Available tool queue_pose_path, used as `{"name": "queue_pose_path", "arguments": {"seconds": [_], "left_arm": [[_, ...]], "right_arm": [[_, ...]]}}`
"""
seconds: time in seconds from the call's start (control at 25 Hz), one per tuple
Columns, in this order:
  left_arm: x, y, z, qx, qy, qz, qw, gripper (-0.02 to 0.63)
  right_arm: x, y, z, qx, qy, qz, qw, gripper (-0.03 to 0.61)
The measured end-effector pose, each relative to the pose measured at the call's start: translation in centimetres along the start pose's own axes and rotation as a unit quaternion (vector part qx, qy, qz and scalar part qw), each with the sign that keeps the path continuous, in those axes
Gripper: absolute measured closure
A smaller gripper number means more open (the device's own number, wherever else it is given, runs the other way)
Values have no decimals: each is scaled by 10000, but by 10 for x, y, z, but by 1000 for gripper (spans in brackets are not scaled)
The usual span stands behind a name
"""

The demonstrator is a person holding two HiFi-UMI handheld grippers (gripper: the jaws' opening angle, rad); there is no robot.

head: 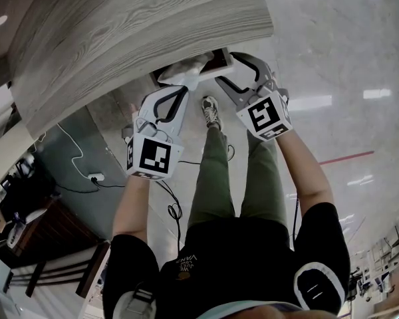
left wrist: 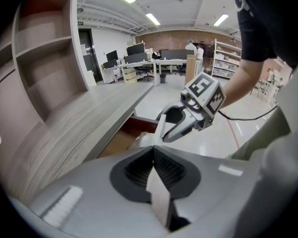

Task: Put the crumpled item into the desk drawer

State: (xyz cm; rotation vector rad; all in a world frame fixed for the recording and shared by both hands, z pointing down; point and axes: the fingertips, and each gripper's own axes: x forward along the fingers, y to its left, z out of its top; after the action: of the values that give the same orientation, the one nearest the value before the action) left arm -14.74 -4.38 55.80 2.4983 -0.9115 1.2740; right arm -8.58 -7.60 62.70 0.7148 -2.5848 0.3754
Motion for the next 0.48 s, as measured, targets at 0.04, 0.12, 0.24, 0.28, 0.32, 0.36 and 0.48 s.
{"name": "queue_pose_path", "arguments": {"seconds": [0.04, 0.12, 0.24, 0.28, 0.32, 0.36, 0.48], "left_arm": [[3, -1, 1, 3, 21, -11, 10000, 560], [8, -1, 2, -1, 56, 10, 10000, 560], [13, 5, 5, -48, 56, 129, 9999, 560], [14, 7, 6, -68, 55, 185, 9998, 560], [15, 10, 7, -89, 56, 238, 9997, 560], [16, 12, 7, -109, 55, 281, 9995, 561], [18, 16, 10, -148, 40, 366, 9992, 560]], "right_arm": [[0, 0, 1, -11, -9, -2, 10000, 354], [-1, 0, 2, -13, -9, 5, 10000, 355], [-1, 1, 0, 2, 14, 19, 10000, 355], [-1, 1, 0, -1, 14, 16, 10000, 355], [-1, 1, 1, -5, 9, 12, 10000, 354], [-1, 0, 2, -11, -4, 10, 10000, 354], [-2, 0, 2, 3, 1, 16, 10000, 354]]}}
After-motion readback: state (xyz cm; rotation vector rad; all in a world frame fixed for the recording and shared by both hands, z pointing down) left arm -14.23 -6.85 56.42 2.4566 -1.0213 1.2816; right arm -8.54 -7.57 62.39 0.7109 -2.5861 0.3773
